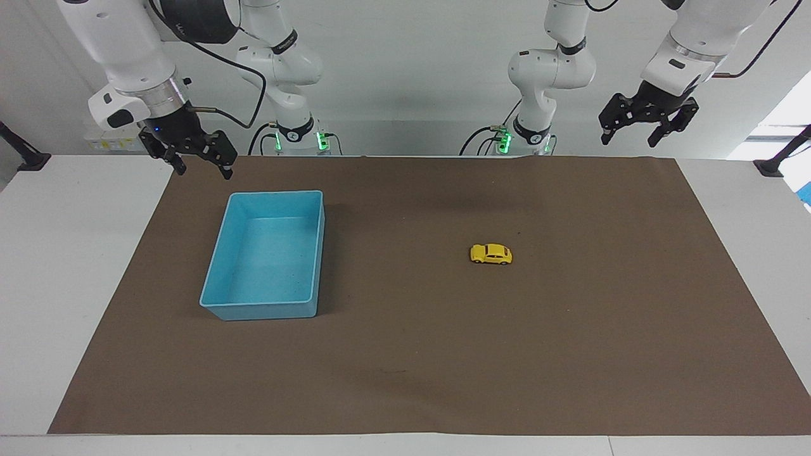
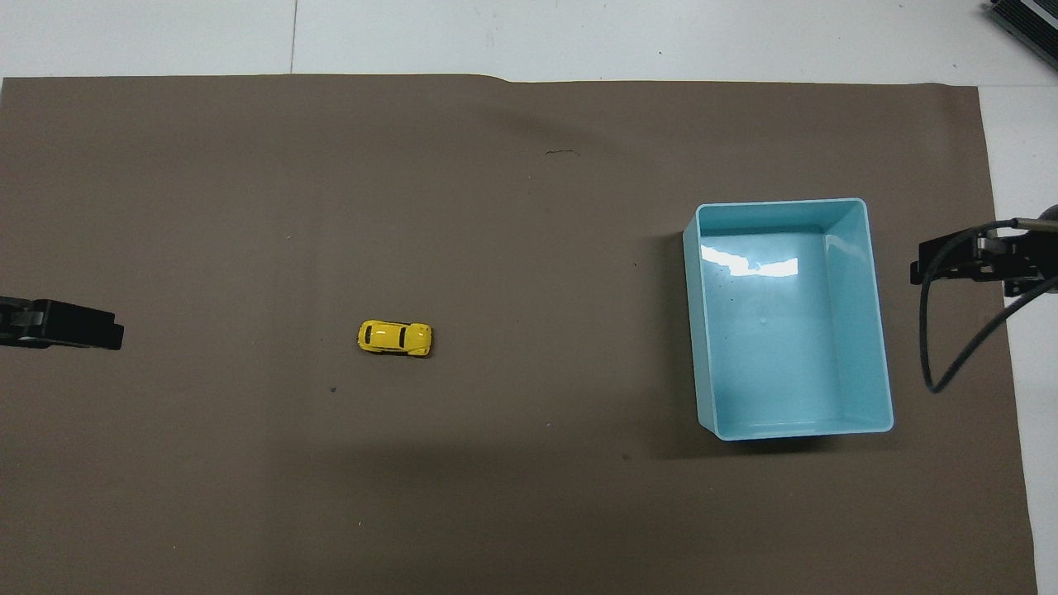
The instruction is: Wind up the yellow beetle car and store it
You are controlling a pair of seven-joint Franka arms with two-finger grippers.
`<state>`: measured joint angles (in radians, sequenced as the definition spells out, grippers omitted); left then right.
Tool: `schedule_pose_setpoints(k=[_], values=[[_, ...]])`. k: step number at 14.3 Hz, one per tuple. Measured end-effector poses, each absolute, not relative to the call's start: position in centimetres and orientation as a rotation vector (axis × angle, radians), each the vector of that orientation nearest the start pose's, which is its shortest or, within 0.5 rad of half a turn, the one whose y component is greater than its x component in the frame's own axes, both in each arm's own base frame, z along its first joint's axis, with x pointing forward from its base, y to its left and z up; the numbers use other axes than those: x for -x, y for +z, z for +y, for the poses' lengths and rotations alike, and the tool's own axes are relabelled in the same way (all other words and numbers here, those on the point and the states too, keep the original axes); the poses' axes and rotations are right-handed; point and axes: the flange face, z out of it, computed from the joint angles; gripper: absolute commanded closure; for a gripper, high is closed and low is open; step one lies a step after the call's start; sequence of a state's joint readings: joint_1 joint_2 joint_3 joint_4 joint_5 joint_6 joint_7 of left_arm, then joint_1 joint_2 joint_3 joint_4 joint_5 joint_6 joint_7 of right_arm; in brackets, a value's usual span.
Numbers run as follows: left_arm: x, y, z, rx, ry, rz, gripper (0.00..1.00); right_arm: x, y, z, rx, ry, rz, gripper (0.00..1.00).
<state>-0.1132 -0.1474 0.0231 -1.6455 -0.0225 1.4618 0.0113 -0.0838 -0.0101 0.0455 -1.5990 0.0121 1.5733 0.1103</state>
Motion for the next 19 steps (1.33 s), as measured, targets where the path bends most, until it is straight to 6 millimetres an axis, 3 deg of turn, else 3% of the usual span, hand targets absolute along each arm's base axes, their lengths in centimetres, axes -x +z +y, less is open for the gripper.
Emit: schedule_pose_setpoints(k=[15, 19], values=[[-49.4, 65.2, -4.7, 3.16, 0.078, 0.16, 0.0, -55.1, 61.7, -2.0, 3.122, 0.025, 0.233, 0.0], [-49.4, 64.3, -4.7, 3.159, 0.111, 0.113, 0.0, -55.1, 61.7, -2.0, 3.122, 0.025, 0.233, 0.0]])
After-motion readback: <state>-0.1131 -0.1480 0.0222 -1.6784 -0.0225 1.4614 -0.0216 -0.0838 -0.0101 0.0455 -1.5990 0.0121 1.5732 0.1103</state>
